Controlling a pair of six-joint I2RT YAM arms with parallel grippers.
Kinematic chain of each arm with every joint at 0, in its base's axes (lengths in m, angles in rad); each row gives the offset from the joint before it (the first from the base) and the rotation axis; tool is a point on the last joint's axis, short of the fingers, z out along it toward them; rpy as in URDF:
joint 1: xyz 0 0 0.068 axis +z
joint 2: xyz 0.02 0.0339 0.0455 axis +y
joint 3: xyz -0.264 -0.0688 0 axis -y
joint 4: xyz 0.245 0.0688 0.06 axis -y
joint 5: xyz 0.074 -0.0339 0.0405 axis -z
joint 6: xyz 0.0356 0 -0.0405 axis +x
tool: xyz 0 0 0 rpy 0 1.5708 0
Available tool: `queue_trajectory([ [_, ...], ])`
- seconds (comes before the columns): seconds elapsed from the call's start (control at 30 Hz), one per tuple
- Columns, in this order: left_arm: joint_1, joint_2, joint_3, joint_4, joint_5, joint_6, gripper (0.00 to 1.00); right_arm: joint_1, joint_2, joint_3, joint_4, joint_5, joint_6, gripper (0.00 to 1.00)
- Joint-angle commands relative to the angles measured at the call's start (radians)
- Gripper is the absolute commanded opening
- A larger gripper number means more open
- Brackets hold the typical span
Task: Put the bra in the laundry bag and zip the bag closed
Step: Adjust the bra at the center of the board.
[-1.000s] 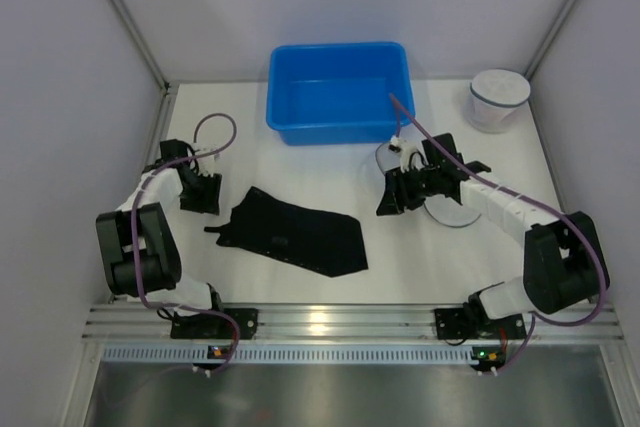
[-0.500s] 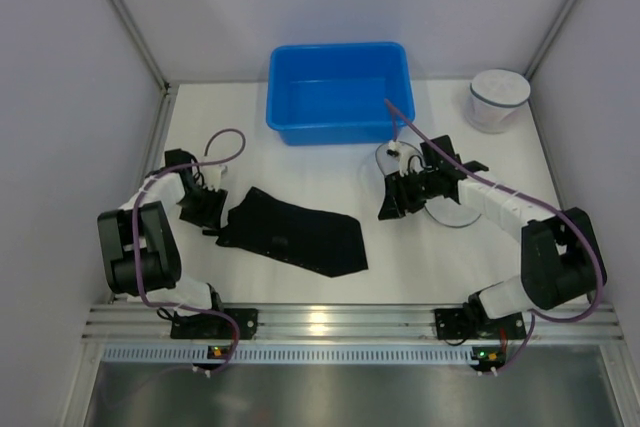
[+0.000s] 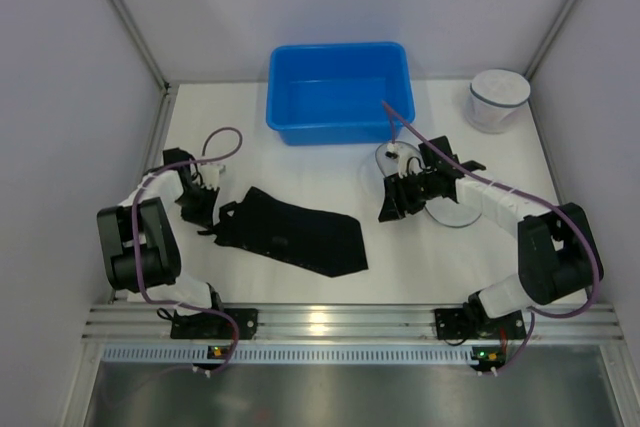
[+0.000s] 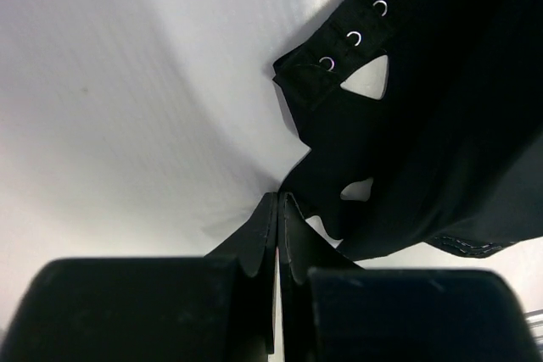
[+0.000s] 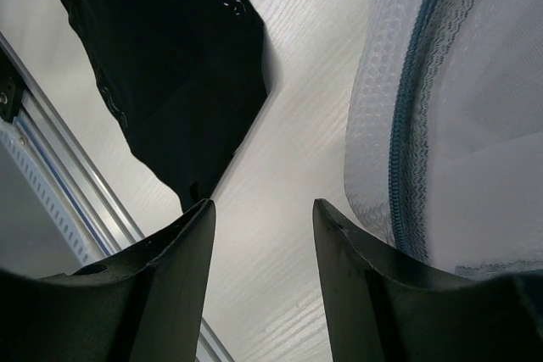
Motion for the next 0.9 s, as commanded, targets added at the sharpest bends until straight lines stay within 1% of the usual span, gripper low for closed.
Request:
queue_trajectory([
  [0.0,0.036,0.03,0.012,0.048,-0.074,-0.013,0.0,0.013,0.001,0.015,0.007,-0.005,-0.014,0.5],
  [0.13,0.07,-0.025,0.068,0.083,-0.166,-0.015,0.0,0.014,0.001,0.019,0.009,-0.004,-0.014,0.5],
  [0.2,0.071,-0.053,0.071,0.087,-0.184,-0.013,0.0,0.013,0.001,0.022,0.007,-0.005,-0.014,0.5],
  [0.3,0.071,-0.093,0.066,0.088,-0.175,0.008,0.0,0.014,-0.001,0.022,0.01,-0.005,-0.014,0.5],
  [0.33,0.071,-0.099,0.063,0.079,-0.142,0.014,0.01,0.013,-0.001,0.021,0.012,-0.008,-0.014,0.49],
  [0.43,0.071,-0.133,0.065,0.061,-0.054,0.007,0.19,0.014,-0.001,0.016,0.012,-0.008,-0.014,0.49],
  [0.47,0.071,-0.137,0.068,0.047,0.017,-0.002,0.28,0.014,-0.002,0.015,0.013,-0.008,-0.013,0.5],
  [0.5,0.07,-0.139,0.072,0.047,0.042,-0.019,0.32,0.013,-0.008,0.01,0.013,-0.01,-0.014,0.5],
  [0.53,0.07,-0.133,0.075,0.048,0.062,-0.031,0.42,0.014,-0.012,0.009,0.013,-0.01,-0.014,0.5],
  [0.57,0.068,-0.124,0.08,0.047,0.091,-0.044,0.45,0.013,-0.015,0.009,0.01,-0.008,-0.016,0.5],
  [0.63,0.068,-0.073,0.092,0.047,0.096,-0.079,0.49,0.013,-0.022,0.006,0.004,-0.005,-0.02,0.5],
  [0.87,0.068,0.061,0.098,0.05,0.13,-0.116,0.49,0.013,-0.032,0.001,0.001,0.003,-0.022,0.51],
])
